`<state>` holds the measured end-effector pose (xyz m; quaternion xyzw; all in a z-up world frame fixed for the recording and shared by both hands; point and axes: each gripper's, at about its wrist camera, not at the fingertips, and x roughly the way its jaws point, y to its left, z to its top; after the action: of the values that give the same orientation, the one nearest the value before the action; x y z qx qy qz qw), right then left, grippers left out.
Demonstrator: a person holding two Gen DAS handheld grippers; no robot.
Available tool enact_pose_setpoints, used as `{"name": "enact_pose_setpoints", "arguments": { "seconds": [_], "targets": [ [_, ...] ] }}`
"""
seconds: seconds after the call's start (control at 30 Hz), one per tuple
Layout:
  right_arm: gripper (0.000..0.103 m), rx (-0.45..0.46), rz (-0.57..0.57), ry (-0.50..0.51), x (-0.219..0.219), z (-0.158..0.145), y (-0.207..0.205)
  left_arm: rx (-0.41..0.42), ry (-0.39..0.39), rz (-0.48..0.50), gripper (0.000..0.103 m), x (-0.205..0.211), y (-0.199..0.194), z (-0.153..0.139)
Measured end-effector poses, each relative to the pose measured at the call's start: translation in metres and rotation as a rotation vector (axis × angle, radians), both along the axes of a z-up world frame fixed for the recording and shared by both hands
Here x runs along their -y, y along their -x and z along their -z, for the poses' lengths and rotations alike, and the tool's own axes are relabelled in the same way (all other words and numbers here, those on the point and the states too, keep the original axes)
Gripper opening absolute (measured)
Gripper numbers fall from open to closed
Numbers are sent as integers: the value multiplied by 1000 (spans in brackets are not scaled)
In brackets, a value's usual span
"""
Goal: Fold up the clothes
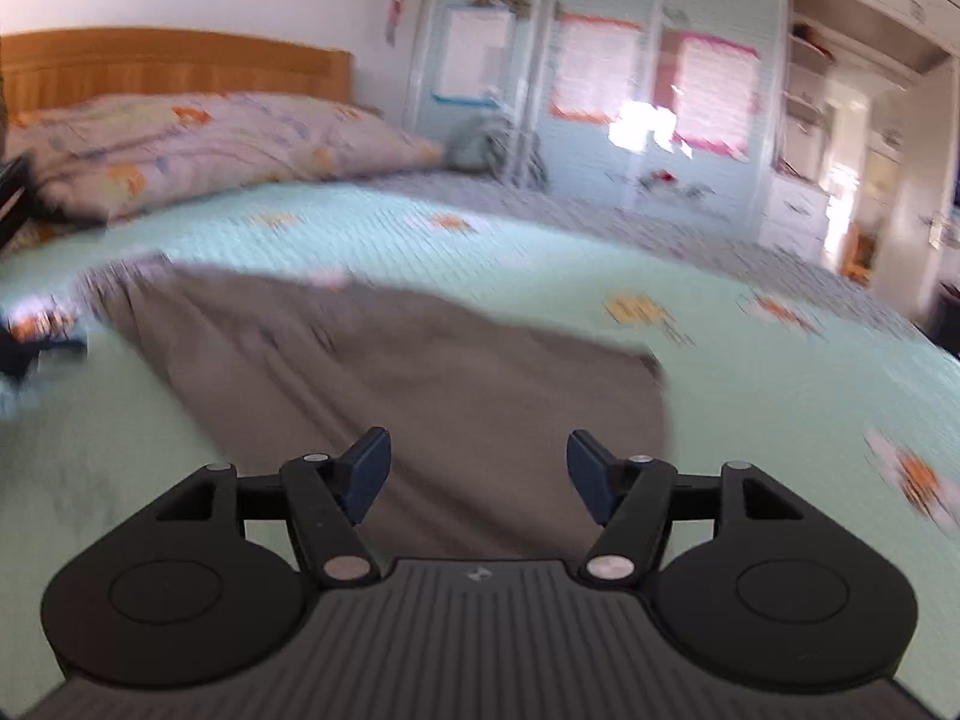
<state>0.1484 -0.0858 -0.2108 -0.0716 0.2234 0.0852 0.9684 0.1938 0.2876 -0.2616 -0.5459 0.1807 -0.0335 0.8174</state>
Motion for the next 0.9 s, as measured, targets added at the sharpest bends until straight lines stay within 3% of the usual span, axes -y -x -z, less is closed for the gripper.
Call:
{"name": "enact_pose_setpoints", "arguments": {
  "seconds": [0.07,0.2,0.43,0.47,0.57,0.63,0.67,0.83,0.9],
  "targets": [
    [67,-39,34,-16,6,11,0,-5,32,-46,102,-8,-12,0],
    [68,-78,57,-28,-2,23,-20,-54,-11,-130,102,-10,-36,-1],
    [74,-88,47,-50,-4,25,-12,-164,-252,-152,100,7,-78,-20],
    [74,-89,45,-61,-2,25,-12,-175,-256,-155,89,5,-81,-20],
    [76,-86,39,-91,3,26,-10,-231,-252,-155,20,-3,-90,-18],
    [77,-83,37,-109,4,26,-10,-237,-259,-152,16,-3,-95,-15],
    [78,-82,35,-118,5,26,-9,-217,-299,-148,13,4,-95,-21],
    [79,-77,28,-199,17,26,-5,-35,-685,-110,7,76,-84,-80],
    [79,-77,26,-243,23,26,-4,101,-911,-59,7,128,-77,-108]
  ]
}}
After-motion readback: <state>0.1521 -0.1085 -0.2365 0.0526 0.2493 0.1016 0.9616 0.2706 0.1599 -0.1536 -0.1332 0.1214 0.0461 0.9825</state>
